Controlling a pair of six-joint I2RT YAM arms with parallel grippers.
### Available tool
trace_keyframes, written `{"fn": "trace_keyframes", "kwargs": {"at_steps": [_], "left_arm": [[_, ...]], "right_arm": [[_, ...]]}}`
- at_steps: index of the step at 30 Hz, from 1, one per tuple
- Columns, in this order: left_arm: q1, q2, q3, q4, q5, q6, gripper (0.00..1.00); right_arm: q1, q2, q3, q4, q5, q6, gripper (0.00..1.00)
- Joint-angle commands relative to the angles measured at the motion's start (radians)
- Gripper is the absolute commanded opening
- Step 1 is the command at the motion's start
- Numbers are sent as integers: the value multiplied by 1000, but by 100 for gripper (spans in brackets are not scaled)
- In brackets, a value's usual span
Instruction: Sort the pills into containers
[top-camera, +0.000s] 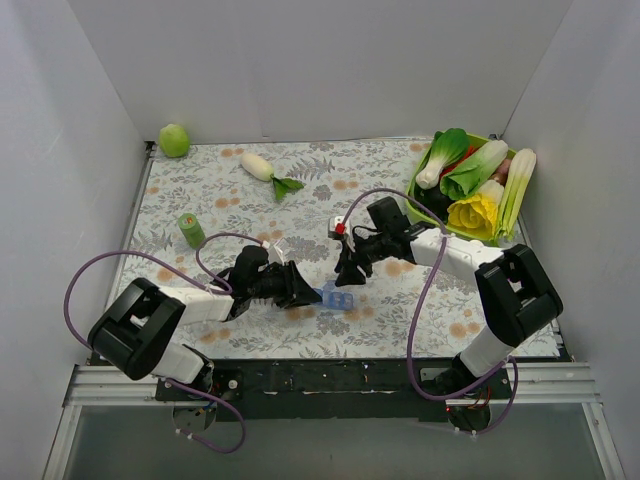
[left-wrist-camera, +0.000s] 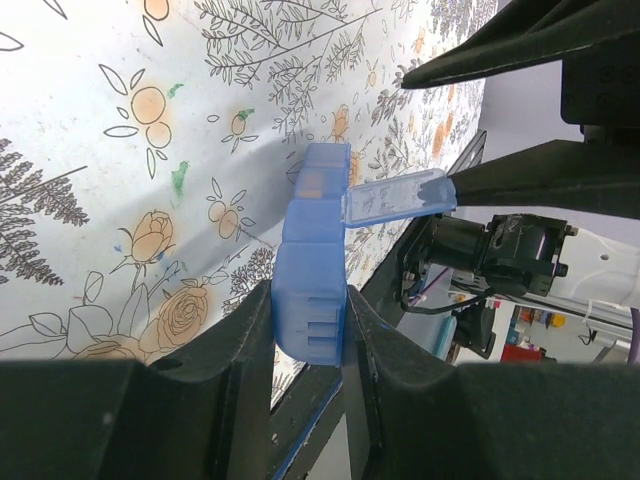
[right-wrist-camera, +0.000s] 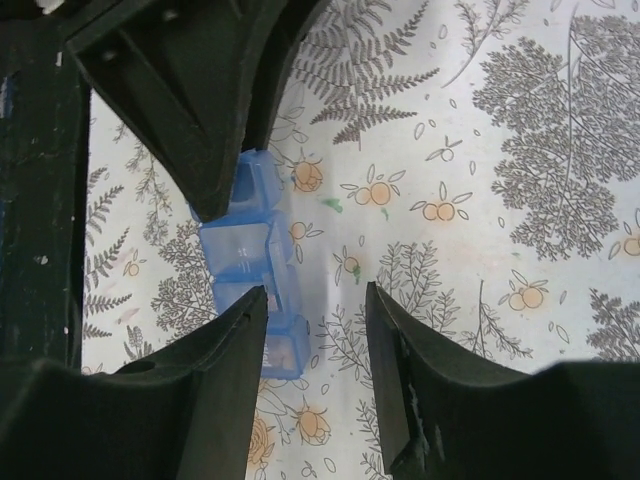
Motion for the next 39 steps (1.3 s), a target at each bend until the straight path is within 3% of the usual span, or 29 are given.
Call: {"fn": "trace_keyframes", "kwargs": {"at_steps": [1,6,10,11,14,17,20,26,34,39], "left_arm": [[3,9,-2,-7,4,6,0],[3,9,-2,-12,-11,-8,0],[4,20,-2,-2,-25,-31,0],[6,23,-1,-1,-27,-37,0],[7,31,2,-7,-28,-41,0],[9,28,2,-7,-28,-42,0],[13,26,1,-1,-28,-44,0],[15,32,1,31,-14,-47,0],[15,54,14,61,-4,-54,0],[15,60,28,65,-7,-64,0]], "right_arm": [[1,-2,36,82,115,134,49],[12,16,59,99,189,233,42],[9,16,88,20,120,167,58],[6,13,105,-20,97,127,66],[-16,-7,115,-175,-14,-81,75],[-25,-48,82,-301,-66,-340,77],[-23,-85,6,-318,-75,-523,78],[32,-110,-140,-16,67,-418,80],[119,-35,-125,87,202,-307,79],[154,-28,-139,110,253,-272,72]]}}
